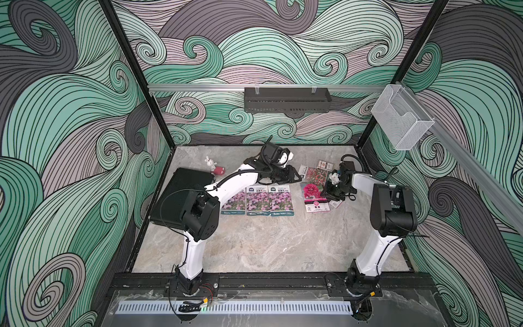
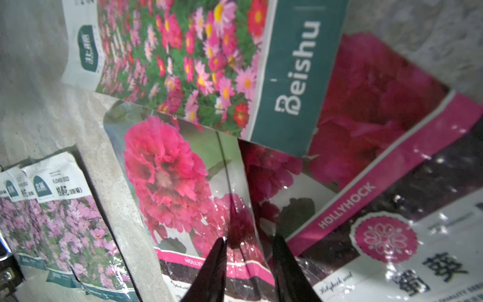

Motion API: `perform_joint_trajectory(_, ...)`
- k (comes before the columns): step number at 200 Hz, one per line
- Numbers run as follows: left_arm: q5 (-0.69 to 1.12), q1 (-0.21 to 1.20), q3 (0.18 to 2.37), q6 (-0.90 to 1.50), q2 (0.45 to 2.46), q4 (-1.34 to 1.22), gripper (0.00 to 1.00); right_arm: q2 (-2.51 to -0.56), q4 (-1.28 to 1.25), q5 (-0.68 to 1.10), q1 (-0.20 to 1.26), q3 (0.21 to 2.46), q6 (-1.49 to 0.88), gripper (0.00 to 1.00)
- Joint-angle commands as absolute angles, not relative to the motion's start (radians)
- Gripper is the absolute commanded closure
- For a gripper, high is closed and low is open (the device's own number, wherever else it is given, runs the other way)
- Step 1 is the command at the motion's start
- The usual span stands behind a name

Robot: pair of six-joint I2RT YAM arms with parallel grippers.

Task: Arrange the seed packets in a row
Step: Adjust the seed packet at the center of the board.

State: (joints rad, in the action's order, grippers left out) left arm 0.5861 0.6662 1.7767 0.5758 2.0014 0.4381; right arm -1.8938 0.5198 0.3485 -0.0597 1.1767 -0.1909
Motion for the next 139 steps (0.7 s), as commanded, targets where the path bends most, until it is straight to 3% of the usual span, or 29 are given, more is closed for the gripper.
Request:
perform_joint_trajectory(1,0.667,0.636,1.864,0.569,1.995,0.539,0.58,-1.884,0.523,0.358,-0.055,1.167,-0.188,0.75)
perform_joint_trajectory(30,0.685,0.607,1.835,0.583,1.945,0.514,0.58,-1.882,0.522,0.359,-0.052,1.169,-0.192,0.91)
perform_joint_trajectory(56,0.708,0.581,1.729,0.632,1.877,0.419,0.58,-1.875,0.523,0.356,-0.042,1.166,-0.193,1.0)
perform_joint_trajectory(139,0.669,0.54,1.575,0.627,1.798,0.391,0.58,-1.791,0.575,0.29,0.013,1.173,-0.162,1.0)
